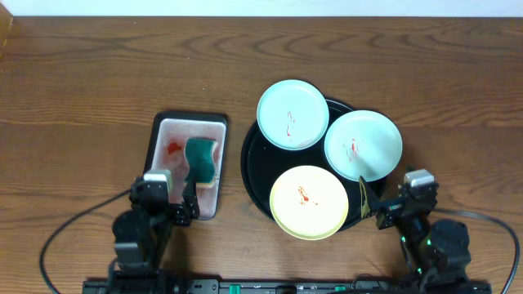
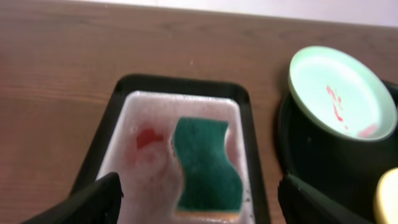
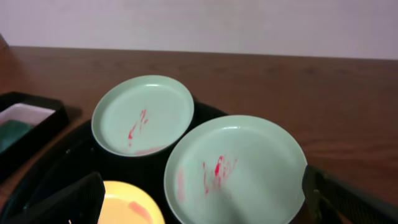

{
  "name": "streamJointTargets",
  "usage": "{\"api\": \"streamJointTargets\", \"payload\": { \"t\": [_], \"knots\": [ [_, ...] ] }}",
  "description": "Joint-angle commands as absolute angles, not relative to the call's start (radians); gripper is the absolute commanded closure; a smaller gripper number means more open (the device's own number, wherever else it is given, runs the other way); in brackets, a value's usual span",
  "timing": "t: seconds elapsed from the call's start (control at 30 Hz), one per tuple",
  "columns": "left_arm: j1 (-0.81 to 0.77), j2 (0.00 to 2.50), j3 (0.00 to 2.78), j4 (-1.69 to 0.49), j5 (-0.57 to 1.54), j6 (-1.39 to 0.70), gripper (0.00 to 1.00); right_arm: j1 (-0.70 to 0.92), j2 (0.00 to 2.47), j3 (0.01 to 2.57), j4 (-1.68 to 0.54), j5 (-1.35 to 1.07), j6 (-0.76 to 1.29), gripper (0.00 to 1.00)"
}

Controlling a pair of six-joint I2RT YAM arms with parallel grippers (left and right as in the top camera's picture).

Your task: Clean dirty plates on tray and stack at the side

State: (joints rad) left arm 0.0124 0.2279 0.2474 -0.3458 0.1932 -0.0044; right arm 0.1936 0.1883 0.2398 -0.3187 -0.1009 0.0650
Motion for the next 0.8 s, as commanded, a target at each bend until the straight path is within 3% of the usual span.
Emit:
{"api": "streamJointTargets", "payload": {
  "t": [0.0, 0.2, 0.57, 0.77],
  "knots": [
    [0.019, 0.392, 0.452, -0.424, 0.197, -0.025, 0.19, 0.189, 0.328, 0.355, -0.373, -0.113, 0.081, 0.01],
    [0.019, 0.665, 0.69, -0.72, 0.198, -0.095, 0.19, 0.189, 0.587, 0.562, -0.561, -0.118, 0.08, 0.01],
    [0.019, 0.953, 0.699, -0.673, 0.339, -0.136, 0.19, 0.189, 0.746, 0.654, -0.604, -0.211, 0.074, 0.01],
    [0.017, 1.053, 0.819, -0.632, 0.3, -0.128, 0.19, 0.189, 0.754, 0.654, -0.601, -0.226, 0.074, 0.01]
  ]
}}
